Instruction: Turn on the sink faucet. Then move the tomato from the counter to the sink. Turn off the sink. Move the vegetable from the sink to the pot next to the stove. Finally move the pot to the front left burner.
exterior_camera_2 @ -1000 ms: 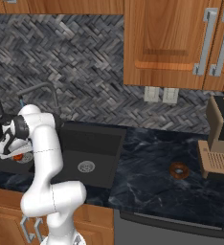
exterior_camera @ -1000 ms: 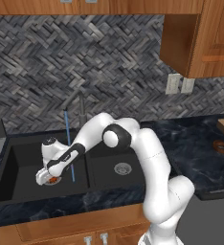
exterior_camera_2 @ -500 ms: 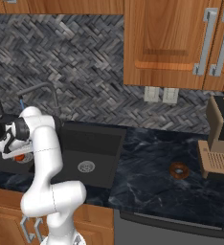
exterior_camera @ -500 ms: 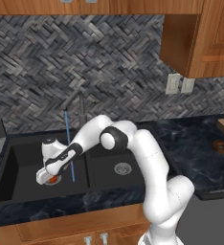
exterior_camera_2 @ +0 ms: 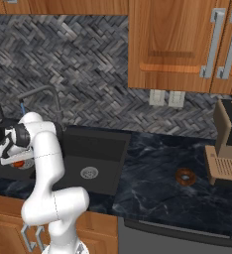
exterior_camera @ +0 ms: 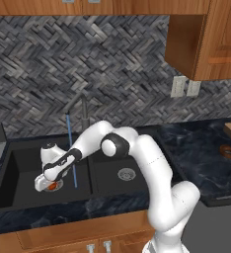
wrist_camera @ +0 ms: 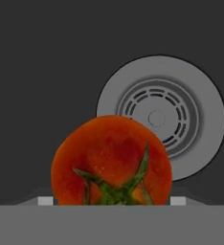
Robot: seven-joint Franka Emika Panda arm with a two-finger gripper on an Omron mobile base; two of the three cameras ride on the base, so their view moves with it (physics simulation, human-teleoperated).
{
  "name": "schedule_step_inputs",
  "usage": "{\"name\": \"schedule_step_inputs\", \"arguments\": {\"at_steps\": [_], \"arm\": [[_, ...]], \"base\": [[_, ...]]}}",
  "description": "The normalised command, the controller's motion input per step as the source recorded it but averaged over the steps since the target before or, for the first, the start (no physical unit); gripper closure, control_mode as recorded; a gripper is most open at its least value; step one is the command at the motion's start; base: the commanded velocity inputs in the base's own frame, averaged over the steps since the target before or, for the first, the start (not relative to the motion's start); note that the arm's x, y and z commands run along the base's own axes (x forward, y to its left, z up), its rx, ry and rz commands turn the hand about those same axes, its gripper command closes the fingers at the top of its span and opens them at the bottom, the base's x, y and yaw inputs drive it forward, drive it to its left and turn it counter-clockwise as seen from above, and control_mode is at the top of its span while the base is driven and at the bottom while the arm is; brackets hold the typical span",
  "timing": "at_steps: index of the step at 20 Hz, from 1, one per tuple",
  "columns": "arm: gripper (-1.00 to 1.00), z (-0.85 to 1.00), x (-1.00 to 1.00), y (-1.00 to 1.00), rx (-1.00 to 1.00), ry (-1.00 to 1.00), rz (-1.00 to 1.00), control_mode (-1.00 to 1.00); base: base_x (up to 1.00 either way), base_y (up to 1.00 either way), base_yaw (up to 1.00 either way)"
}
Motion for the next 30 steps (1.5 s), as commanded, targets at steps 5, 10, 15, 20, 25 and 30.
{"name": "schedule_step_inputs", "arguments": {"at_steps": [5,10,15,20,25,30], "arm": [[-1.0,0.01,0.0,0.04,0.0,0.08,-0.02,-1.0],[-1.0,0.15,0.02,0.03,0.0,0.09,-0.04,-1.0],[-1.0,0.49,0.0,0.0,-0.02,0.01,-0.1,-1.0],[-1.0,0.64,-0.01,0.0,-0.04,0.0,-0.13,-1.0],[-1.0,0.58,-0.11,0.03,-0.02,0.0,-0.14,-1.0],[-1.0,0.36,-0.35,0.14,0.0,0.0,-0.15,-1.0]], "base": [[0.0,0.0,0.0],[0.0,0.0,0.0],[0.0,0.0,0.0],[0.0,0.0,0.0],[0.0,0.0,0.0],[0.0,0.0,0.0]]}}
